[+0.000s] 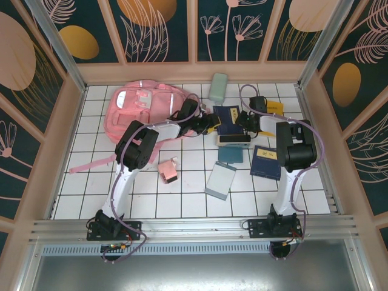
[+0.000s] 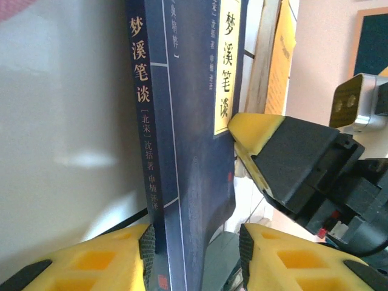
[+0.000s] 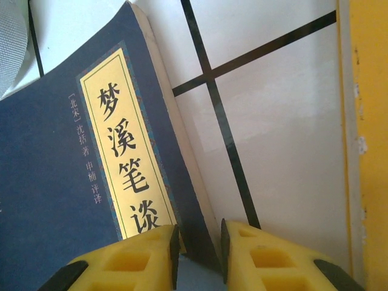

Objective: Pack books, pencil case, and school supplies into a backpack

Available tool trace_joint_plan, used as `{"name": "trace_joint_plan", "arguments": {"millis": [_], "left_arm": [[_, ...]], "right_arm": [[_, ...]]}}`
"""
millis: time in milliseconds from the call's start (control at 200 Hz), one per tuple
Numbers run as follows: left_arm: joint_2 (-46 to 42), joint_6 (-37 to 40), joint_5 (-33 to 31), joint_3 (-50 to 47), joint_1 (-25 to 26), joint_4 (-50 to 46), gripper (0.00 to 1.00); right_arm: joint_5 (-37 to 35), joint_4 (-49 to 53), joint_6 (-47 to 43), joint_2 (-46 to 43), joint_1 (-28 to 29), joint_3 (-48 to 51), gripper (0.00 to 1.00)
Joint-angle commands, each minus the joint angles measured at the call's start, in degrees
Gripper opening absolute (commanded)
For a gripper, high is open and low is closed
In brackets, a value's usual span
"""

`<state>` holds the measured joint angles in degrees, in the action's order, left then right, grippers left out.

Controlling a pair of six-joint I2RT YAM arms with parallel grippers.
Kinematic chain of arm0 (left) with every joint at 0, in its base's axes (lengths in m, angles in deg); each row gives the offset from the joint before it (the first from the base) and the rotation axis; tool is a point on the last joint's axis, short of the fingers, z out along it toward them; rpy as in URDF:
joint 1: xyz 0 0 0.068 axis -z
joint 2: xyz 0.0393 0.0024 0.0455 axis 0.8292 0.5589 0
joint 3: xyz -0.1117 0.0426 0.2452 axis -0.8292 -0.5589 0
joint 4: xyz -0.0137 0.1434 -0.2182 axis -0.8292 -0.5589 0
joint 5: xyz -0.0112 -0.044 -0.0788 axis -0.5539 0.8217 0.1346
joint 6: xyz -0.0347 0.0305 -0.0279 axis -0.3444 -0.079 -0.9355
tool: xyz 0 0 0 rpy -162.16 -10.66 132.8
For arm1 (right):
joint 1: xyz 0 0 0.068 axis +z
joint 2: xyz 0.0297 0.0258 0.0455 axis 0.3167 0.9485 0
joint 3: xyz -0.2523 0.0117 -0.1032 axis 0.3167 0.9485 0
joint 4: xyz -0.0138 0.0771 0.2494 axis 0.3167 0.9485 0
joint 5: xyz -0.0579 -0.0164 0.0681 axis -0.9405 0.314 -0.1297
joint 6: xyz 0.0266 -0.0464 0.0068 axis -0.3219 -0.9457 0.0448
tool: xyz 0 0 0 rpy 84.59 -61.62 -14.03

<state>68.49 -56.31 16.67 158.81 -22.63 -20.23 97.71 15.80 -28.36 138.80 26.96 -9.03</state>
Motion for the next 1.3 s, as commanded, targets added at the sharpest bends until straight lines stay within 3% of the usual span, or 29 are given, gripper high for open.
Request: {"name": "trace_joint_plan", "arguments": {"millis": [0,120,315,495,595,765,861,1061,1296], "left_arm": [[-1.68,-5.3,5.87,-1.34,2.33,12.11,0.45],[-1.49,-8.91,5.82,-3.01,1.58,16.68,0.47],[1.02,-5.26,4.85,2.33,1.31,7.05,0.48],[2.45,-7.92,6.89,2.18,1.25,10.3,0.44],[0.82,-2.9,5.05,2.8,1.24,4.16,0.35],[-1.23,-0.1,5.16,2.27,0.54,1.4,0.0],[-4.19,0.51,5.38,0.63,0.19,2.5,0.0],[-12.03,0.14,6.63,-4.86,-0.56,8.08,0.0],[-19.21,-4.03,10.07,-11.3,-0.95,17.72,0.0]], "right_arm": [[9.21,2.42,1.94,-1.97,2.79,2.41,0.26],[9.64,1.85,2.64,-2.83,2.91,2.77,0.26],[9.64,1.27,3.6,-4.14,3.06,3.56,0.27],[9.32,1.25,4.21,-4.68,3.65,3.83,0.27],[8.38,1.24,4.49,-5.48,3.67,4.27,0.29],[6.59,2.04,4.71,-8.68,3.05,4.18,0.42],[7.22,1.89,5.69,-11.57,2.19,4.32,0.51],[14.71,-3.52,10.93,-17.98,-0.58,8.09,0.66],[26.74,-13.71,17.53,-21.04,-3.51,13.07,0.66]]}}
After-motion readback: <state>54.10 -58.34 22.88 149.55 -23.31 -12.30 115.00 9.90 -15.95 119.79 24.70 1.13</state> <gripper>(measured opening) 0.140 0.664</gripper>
